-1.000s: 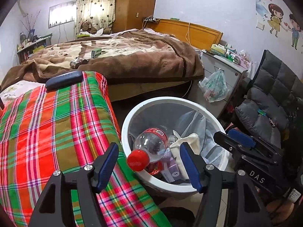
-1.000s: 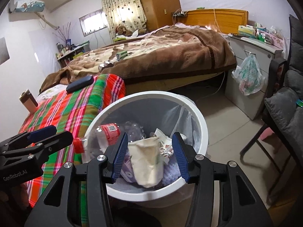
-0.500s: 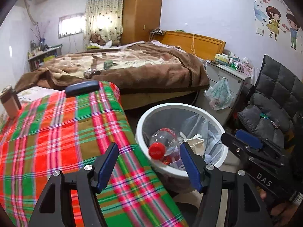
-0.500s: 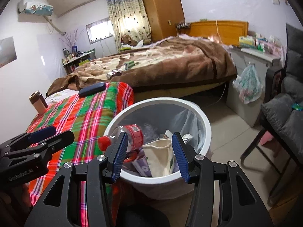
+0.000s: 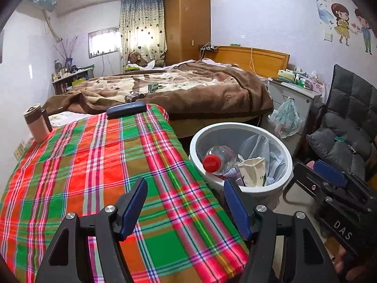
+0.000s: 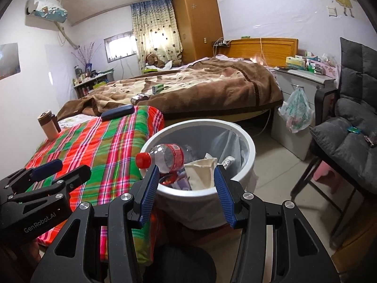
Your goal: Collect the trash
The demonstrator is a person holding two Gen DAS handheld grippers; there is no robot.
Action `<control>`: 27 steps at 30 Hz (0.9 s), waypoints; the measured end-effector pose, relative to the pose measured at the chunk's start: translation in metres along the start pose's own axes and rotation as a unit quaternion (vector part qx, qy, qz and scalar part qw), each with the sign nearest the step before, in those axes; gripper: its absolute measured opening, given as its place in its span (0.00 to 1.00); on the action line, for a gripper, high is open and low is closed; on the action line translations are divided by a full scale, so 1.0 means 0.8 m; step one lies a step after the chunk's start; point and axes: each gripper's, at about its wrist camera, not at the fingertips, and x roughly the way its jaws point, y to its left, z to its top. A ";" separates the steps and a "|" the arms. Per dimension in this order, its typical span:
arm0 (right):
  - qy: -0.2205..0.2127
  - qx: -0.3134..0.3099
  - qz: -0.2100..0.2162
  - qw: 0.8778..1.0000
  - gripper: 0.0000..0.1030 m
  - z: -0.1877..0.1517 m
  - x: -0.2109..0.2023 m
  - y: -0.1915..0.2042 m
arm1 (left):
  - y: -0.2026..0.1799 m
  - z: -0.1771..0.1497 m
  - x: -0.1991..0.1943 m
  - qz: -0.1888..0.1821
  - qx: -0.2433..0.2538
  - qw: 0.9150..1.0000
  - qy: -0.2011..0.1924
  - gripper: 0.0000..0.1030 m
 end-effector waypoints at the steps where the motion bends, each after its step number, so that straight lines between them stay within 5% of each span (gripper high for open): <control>1: -0.001 0.000 -0.001 1.000 0.49 -0.002 -0.001 0.001 | 0.001 -0.003 -0.004 0.000 -0.001 1.000 -0.004 0.65; 27: 0.002 0.006 0.003 1.000 0.49 -0.017 -0.008 0.011 | -0.007 -0.017 -0.022 0.013 0.000 1.000 -0.009 0.65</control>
